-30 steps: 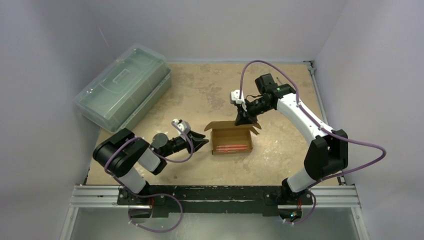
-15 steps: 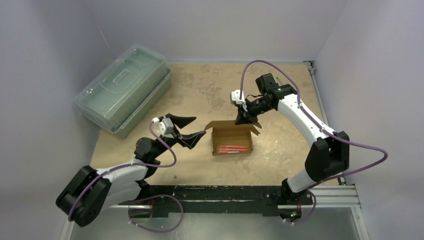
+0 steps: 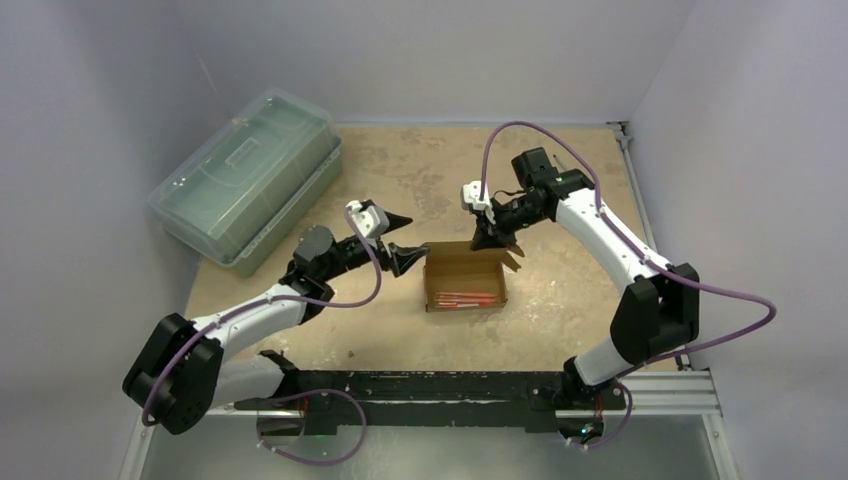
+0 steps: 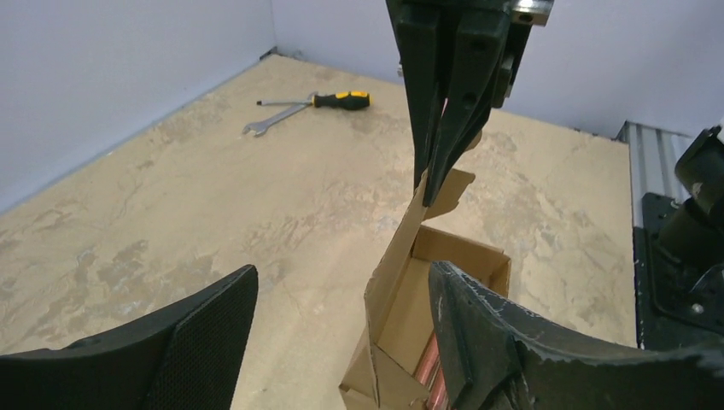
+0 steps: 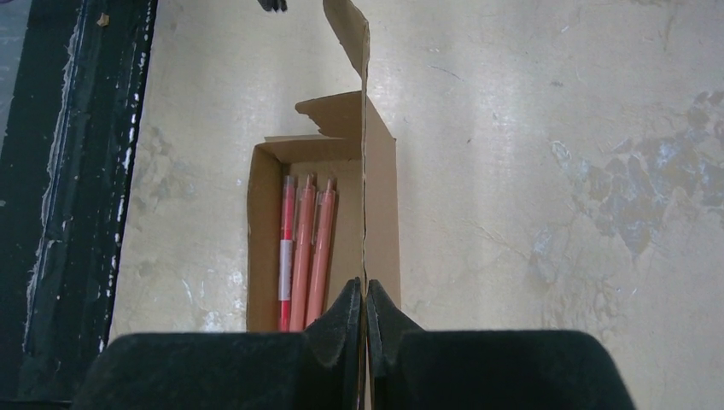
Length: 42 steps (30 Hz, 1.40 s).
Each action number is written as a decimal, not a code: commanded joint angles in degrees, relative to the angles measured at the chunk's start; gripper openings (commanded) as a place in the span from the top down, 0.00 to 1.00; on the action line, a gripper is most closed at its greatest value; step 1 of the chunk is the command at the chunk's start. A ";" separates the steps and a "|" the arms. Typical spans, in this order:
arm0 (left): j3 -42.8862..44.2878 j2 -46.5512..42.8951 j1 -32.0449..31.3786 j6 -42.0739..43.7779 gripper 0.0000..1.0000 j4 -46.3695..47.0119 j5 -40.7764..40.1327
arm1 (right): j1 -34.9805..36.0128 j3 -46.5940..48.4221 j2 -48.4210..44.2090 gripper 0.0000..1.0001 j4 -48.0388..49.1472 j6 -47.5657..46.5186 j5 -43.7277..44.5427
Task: Fold the paper box
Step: Close the paper box at the center of the board.
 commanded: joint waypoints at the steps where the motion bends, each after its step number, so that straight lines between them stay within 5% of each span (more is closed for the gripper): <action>1: 5.18 2.13 0.11 6.70 0.31 -7.92 2.60 | 0.51 -0.51 -1.29 0.94 -0.47 -0.98 -0.39; 18: 10.30 6.64 -4.20 11.56 0.69 -17.05 2.37 | 0.84 -0.86 -1.26 0.93 -0.16 -0.95 0.06; 23: 10.54 6.13 -5.06 12.71 0.92 -18.88 0.76 | 0.86 -0.91 -1.26 0.92 -0.10 -0.75 0.06; 28: 9.25 4.24 -5.85 13.97 1.00 -19.77 -2.05 | 0.84 -1.02 -1.50 0.74 -0.19 -0.46 -0.32; 35: 6.16 0.54 -7.35 14.82 1.00 -19.03 -4.89 | 0.22 -1.29 -5.77 0.23 -1.01 0.69 -4.01; 42: 5.49 0.49 -8.04 14.86 1.00 -19.14 -5.31 | -12.72 -3.97 -13.75 0.15 1.68 4.06 -13.83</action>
